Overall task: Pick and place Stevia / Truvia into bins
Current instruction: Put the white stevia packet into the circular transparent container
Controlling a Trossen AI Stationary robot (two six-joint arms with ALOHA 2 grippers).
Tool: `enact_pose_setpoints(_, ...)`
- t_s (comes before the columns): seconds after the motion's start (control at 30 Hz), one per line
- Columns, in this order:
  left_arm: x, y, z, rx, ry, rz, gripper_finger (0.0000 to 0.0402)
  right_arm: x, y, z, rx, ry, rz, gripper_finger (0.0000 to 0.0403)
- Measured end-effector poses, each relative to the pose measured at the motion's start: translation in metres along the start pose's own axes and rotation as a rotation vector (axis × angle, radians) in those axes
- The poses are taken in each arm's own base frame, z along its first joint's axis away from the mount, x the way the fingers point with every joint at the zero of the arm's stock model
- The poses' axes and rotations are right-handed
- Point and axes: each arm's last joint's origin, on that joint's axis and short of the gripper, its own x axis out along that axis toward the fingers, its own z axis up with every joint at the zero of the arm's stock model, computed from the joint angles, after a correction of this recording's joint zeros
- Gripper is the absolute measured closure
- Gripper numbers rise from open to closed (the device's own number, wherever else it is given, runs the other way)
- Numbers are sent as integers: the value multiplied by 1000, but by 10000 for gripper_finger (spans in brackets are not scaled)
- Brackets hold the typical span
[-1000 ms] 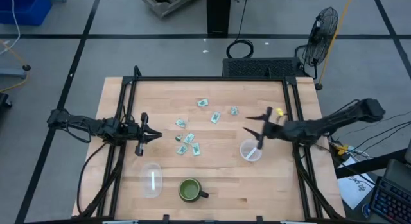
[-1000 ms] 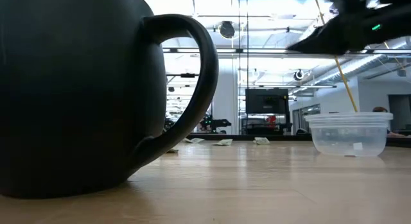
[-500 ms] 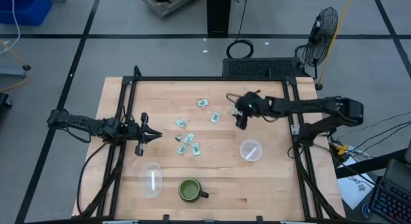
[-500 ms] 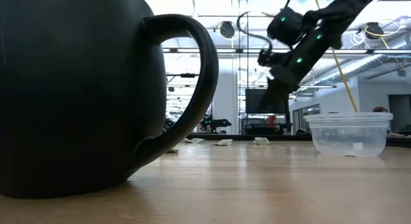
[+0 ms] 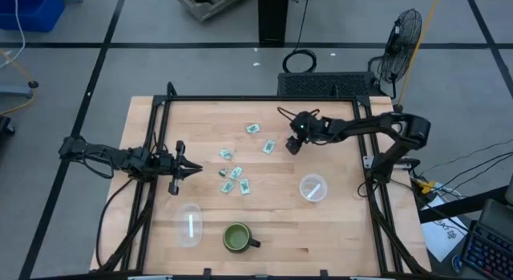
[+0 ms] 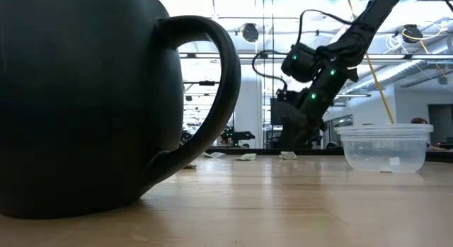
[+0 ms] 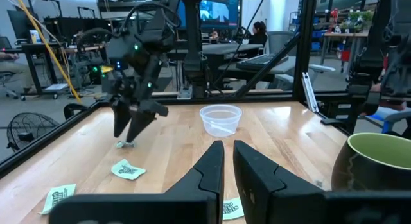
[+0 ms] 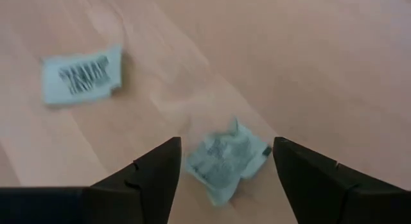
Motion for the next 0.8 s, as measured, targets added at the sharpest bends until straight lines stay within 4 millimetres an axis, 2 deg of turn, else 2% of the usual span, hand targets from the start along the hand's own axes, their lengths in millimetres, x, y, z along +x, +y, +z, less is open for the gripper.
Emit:
enact_pose_setpoints(0.33,0,0,0,0,0,0,360,7,0,-5,-30,27,-55,180)
enact_pose_setpoints(0.8,0,0,0,0,0,0,360,-7,21,-2,-141,-39,7,303)
